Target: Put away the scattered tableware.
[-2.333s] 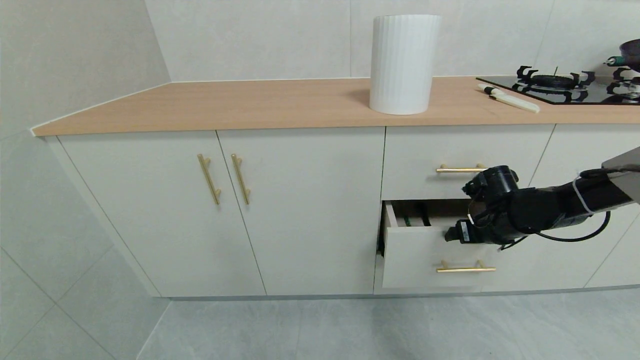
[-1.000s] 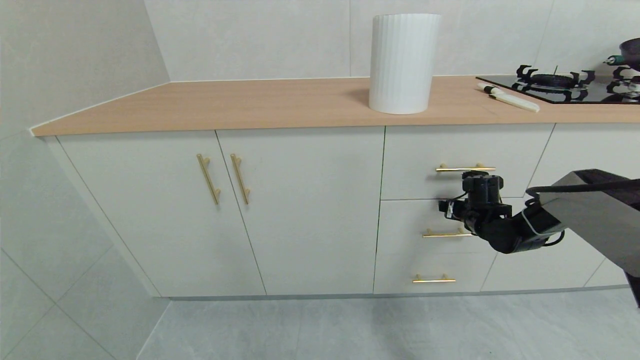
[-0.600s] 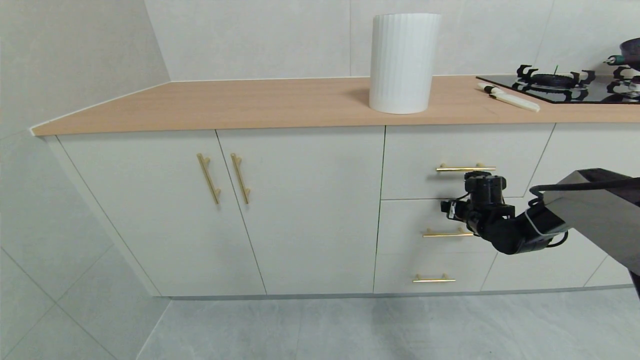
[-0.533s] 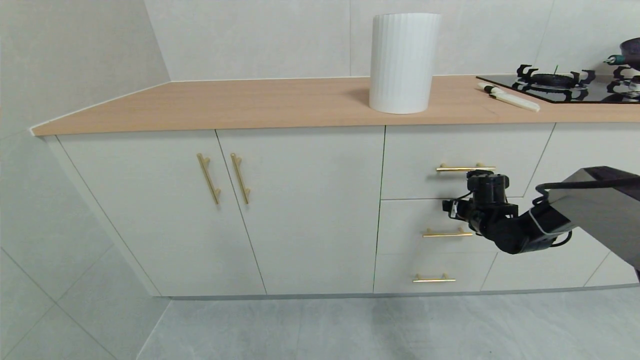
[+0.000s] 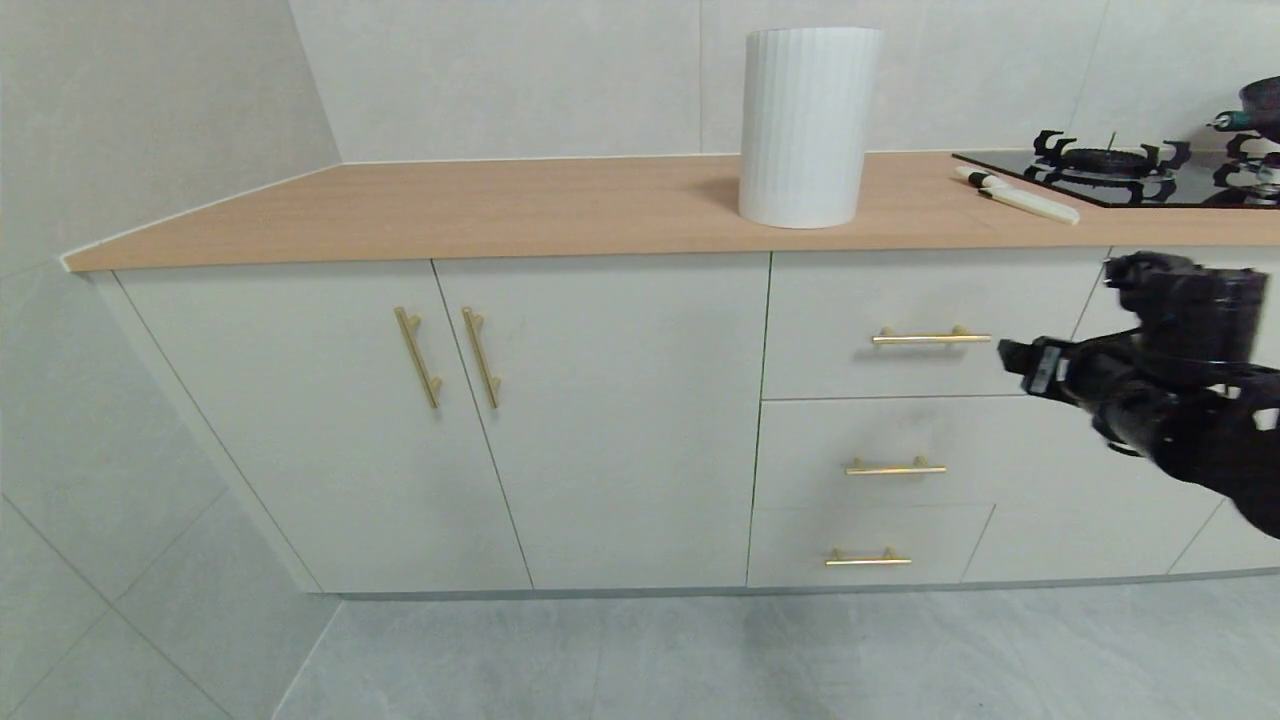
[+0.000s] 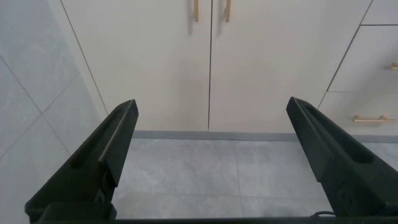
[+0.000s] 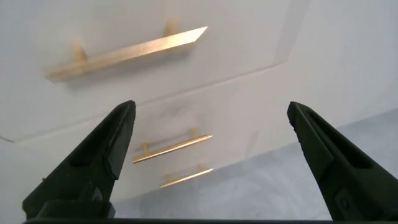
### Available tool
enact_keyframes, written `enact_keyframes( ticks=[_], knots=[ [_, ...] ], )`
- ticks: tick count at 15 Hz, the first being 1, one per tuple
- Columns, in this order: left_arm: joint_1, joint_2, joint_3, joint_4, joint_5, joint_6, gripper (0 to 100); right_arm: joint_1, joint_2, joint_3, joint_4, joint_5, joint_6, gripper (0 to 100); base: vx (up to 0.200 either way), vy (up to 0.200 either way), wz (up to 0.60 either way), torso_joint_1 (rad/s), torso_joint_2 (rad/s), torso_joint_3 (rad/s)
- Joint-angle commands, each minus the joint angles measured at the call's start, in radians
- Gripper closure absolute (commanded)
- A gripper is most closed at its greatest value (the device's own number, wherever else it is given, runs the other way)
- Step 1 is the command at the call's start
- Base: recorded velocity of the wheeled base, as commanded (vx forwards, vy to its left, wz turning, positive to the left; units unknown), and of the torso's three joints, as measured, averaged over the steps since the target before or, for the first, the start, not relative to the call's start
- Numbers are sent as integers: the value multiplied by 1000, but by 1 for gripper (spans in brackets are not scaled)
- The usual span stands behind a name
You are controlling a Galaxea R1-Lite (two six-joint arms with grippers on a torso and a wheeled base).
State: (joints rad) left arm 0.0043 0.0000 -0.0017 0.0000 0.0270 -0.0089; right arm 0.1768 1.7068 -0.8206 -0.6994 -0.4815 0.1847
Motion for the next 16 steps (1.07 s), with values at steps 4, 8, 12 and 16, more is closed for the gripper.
enact_keyframes(
  ticks=[4,8,12,16],
  knots=[
    [0,0,0,0,1,0,0,-112,-897,480,14,-74,-243,0,0,0,0,0,0,0],
    [0,0,0,0,1,0,0,-114,-1290,541,258,-63,-317,0,0,0,0,0,0,0],
    [0,0,0,0,1,0,0,-115,-1624,546,626,-37,-301,0,0,0,0,0,0,0],
    [0,0,0,0,1,0,0,-175,-1702,592,636,-40,-274,0,0,0,0,0,0,0]
  ],
)
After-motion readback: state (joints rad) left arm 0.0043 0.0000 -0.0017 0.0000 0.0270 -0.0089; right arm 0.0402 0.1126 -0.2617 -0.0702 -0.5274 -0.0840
